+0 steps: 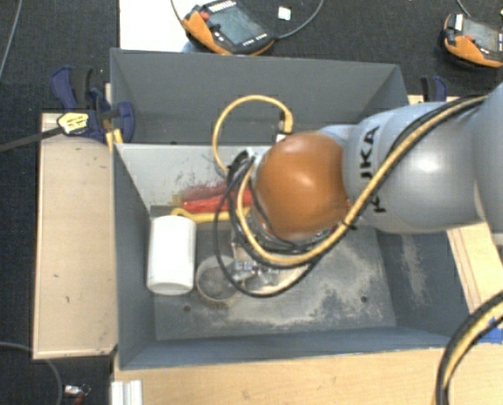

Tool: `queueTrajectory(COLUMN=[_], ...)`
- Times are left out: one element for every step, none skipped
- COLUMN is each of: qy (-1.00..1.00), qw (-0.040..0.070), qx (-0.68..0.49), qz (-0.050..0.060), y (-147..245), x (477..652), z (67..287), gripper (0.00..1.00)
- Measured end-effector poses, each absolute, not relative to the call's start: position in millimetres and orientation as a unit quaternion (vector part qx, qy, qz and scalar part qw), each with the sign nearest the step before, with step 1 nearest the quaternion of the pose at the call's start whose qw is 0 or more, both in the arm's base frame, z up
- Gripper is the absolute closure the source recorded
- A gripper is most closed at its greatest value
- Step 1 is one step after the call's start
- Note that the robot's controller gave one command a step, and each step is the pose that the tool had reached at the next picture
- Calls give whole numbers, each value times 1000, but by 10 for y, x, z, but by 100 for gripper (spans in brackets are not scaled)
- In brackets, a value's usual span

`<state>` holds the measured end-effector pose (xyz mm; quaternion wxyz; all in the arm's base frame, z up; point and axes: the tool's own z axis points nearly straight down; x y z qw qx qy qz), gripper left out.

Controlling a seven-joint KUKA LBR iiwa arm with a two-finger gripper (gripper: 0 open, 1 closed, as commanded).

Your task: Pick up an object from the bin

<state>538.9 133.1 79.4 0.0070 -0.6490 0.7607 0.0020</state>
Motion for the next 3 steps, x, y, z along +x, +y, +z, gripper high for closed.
queueTrajectory(qy=[761,763,764], qw=[4,6,7], qx=[-649,-647,-645], qz=[4,4,3], y=[1332,1334,1336], x=[5372,5378,5386], z=[1148,1456,1675], gripper=[100,100,100])
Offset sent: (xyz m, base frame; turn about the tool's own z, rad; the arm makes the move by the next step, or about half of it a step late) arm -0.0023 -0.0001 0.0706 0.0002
